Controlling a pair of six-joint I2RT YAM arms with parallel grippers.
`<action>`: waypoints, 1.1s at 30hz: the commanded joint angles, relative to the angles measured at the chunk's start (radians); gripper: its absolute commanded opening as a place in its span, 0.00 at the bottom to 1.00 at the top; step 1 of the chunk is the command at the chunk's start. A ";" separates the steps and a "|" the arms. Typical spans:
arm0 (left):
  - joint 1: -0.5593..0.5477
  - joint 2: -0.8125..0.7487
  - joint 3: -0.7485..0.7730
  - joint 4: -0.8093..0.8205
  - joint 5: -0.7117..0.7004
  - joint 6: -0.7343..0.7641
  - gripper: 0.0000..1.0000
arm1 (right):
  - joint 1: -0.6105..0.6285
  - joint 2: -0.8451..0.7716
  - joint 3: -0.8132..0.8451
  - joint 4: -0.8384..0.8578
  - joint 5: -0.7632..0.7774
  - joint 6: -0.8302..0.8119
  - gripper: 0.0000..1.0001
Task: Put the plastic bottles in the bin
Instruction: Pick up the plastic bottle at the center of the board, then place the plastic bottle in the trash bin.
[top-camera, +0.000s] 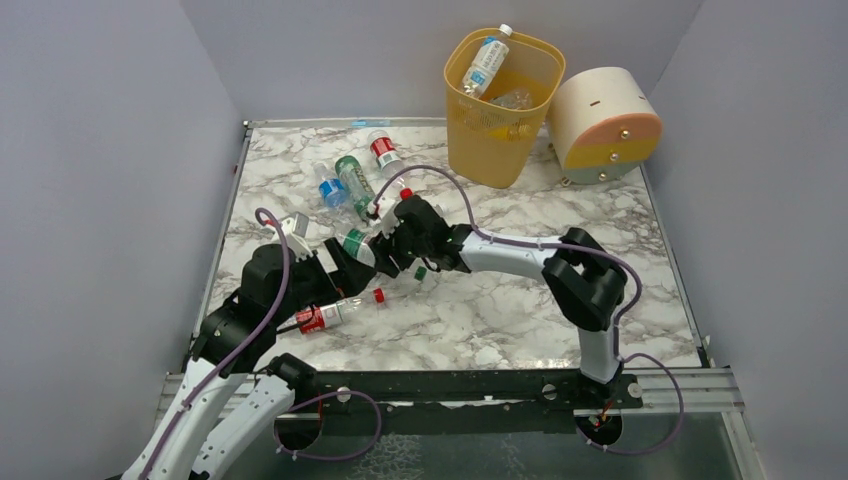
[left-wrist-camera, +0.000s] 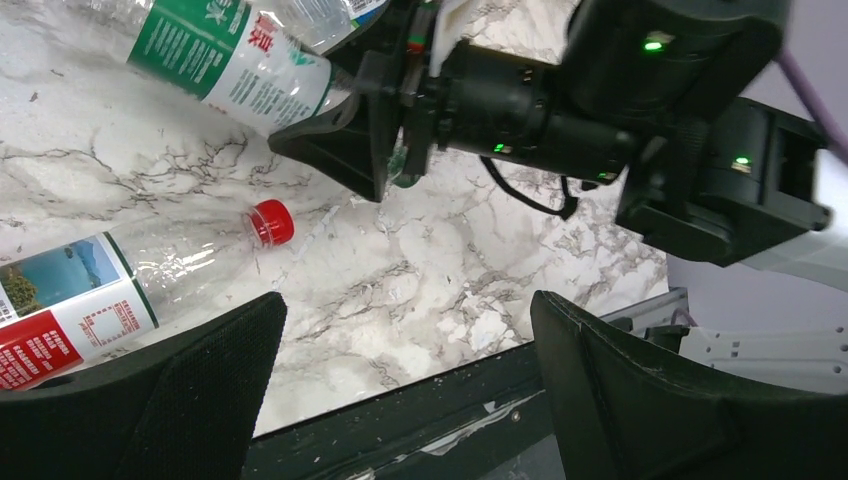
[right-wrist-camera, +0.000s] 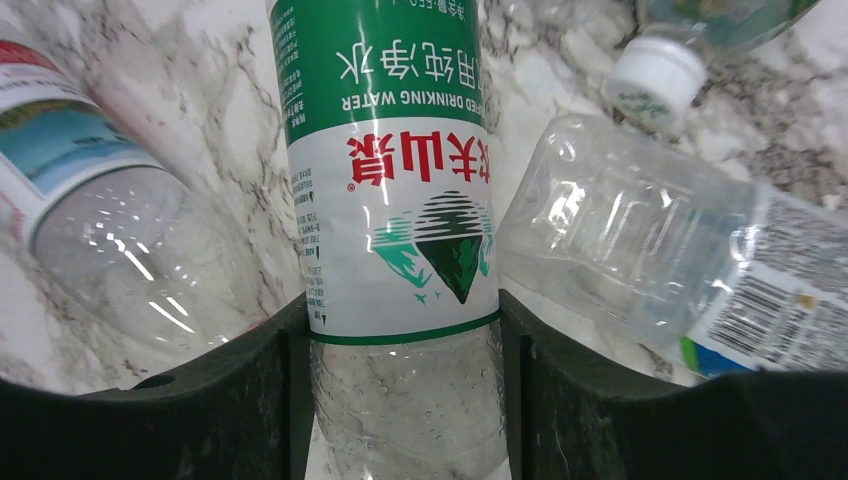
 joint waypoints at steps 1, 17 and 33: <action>0.005 -0.018 0.000 0.022 -0.026 -0.009 0.99 | 0.007 -0.138 0.013 0.001 0.057 -0.019 0.55; 0.006 -0.042 0.110 0.022 0.009 -0.024 0.99 | -0.021 -0.357 0.068 -0.081 0.167 -0.015 0.55; 0.006 -0.071 0.083 0.022 0.009 -0.032 0.99 | -0.432 -0.405 0.402 -0.120 0.050 0.101 0.55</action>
